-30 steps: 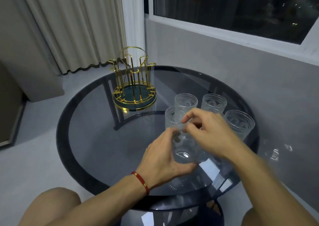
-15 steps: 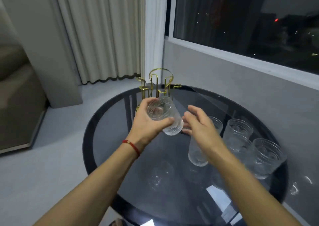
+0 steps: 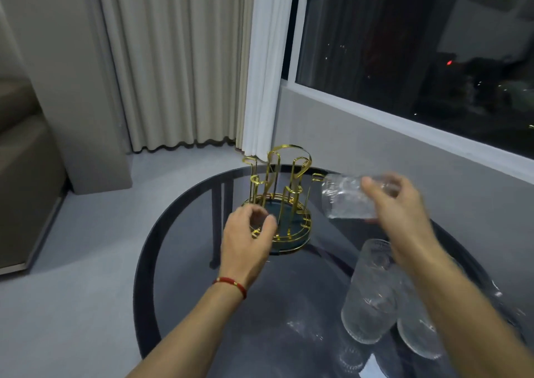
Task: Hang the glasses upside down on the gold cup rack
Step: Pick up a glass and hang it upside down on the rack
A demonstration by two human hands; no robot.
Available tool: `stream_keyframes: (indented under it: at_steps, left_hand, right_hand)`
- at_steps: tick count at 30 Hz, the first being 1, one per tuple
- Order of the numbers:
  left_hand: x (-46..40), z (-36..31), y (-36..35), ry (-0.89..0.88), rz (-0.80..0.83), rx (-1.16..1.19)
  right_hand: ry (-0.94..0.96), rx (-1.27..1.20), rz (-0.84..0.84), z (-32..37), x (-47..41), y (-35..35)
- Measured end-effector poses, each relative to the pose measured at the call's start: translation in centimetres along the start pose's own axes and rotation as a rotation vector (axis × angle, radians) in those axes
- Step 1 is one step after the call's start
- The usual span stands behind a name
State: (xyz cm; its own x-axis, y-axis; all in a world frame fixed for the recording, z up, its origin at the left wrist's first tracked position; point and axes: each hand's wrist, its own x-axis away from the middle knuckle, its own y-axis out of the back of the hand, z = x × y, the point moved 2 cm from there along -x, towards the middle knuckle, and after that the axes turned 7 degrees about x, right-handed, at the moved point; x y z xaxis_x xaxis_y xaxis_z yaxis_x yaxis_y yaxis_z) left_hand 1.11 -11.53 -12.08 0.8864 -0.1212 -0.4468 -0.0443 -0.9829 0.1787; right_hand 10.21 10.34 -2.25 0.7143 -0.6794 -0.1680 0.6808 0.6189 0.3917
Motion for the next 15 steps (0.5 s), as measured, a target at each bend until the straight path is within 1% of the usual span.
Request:
stream_keyframes:
  at_steps: [1,3,5,8,10,12,15]
  left_hand:
    - [0.0,1.3,0.0,-0.017,0.029,-0.157]
    - [0.6,3.6,-0.8,-0.044,0.171,-0.450]
    - [0.9,5.1,-1.7,-0.051,0.285,-0.586]
    - [1.2,6.3,-2.6,-0.068,0.367,-0.706]
    - [1.4,6.9,-2.7,-0.059,0.403,-0.745]
    - [1.6,7.5,-2.6,-0.039,0.428,-0.743]
    - [1.6,8.0,-2.8,-0.029,0.427,-0.731]
  right_hand:
    - [0.060,0.052,-0.051,1.1,-0.9,0.6]
    - [0.154,0.075,-0.094,3.6,-2.9,0.8]
    - [0.241,0.116,-0.095,6.3,-5.2,-0.8]
    - [0.363,0.226,-0.049,9.9,-8.1,-4.9]
    - [0.421,0.301,-0.025,11.6,-10.1,-7.7]
    - [0.425,0.355,0.028,13.2,-11.9,-10.1]
    - [0.380,0.502,0.169,14.2,-13.6,-13.1]
